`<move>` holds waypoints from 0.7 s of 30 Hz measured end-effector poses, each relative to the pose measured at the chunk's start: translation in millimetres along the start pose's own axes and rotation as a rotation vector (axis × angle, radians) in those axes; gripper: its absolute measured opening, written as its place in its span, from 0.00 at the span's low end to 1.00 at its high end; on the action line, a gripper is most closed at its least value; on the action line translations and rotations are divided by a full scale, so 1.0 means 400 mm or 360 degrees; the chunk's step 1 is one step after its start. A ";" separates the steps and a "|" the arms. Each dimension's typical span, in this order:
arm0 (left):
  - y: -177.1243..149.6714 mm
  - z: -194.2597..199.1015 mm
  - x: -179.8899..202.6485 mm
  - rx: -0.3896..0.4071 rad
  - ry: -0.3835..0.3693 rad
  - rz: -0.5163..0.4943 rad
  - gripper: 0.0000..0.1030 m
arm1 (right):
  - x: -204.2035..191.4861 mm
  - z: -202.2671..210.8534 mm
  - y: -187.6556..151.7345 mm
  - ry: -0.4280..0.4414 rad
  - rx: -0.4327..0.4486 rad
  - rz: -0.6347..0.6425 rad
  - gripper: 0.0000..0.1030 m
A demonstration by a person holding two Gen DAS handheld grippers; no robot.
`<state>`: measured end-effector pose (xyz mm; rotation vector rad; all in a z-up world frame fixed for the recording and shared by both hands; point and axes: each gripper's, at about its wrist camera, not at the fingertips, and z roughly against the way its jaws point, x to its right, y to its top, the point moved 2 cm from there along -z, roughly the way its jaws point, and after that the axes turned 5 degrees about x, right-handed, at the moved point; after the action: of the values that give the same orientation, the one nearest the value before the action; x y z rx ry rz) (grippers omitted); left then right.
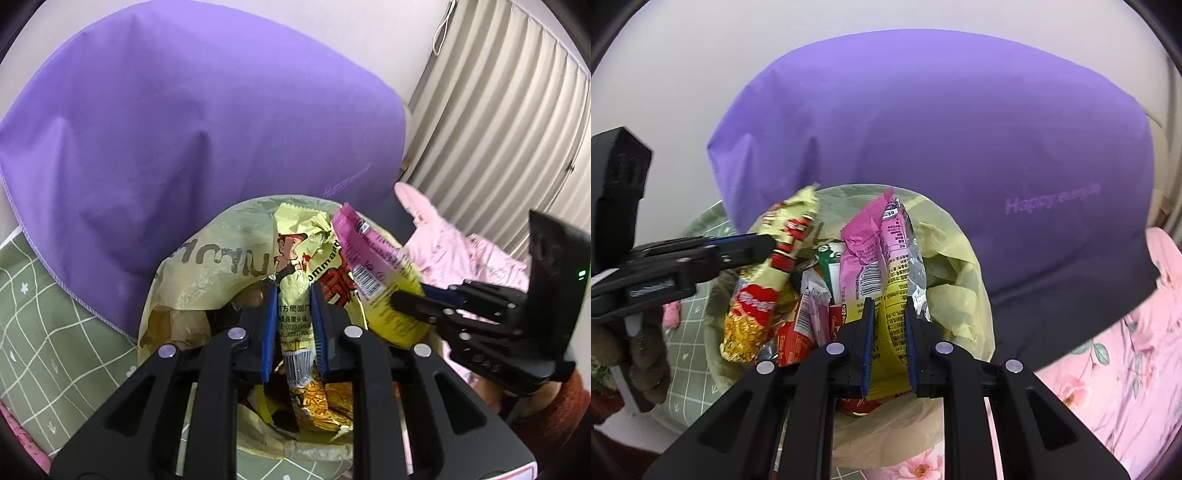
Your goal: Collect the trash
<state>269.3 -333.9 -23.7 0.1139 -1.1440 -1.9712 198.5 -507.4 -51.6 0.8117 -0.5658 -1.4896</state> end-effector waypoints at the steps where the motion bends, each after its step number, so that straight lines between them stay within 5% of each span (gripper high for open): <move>1: -0.003 0.005 -0.006 0.0003 -0.0016 0.0011 0.16 | -0.001 0.001 -0.002 -0.0013 0.0000 -0.0013 0.16; 8: 0.003 0.020 -0.008 -0.0013 -0.0131 0.0041 0.26 | -0.013 0.023 -0.011 -0.0074 0.0050 -0.0015 0.32; 13: 0.008 0.099 -0.015 0.0065 -0.0175 0.0102 0.42 | -0.017 0.067 -0.019 -0.0102 0.0121 -0.0020 0.43; 21: -0.111 0.383 -0.037 0.0305 0.0237 0.0120 0.68 | -0.202 0.219 -0.030 -0.0059 0.0333 0.0117 0.50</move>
<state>182.7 -209.4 27.3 0.3084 -1.2186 -1.7532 120.5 -437.0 6.4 0.9160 -0.7809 -1.3960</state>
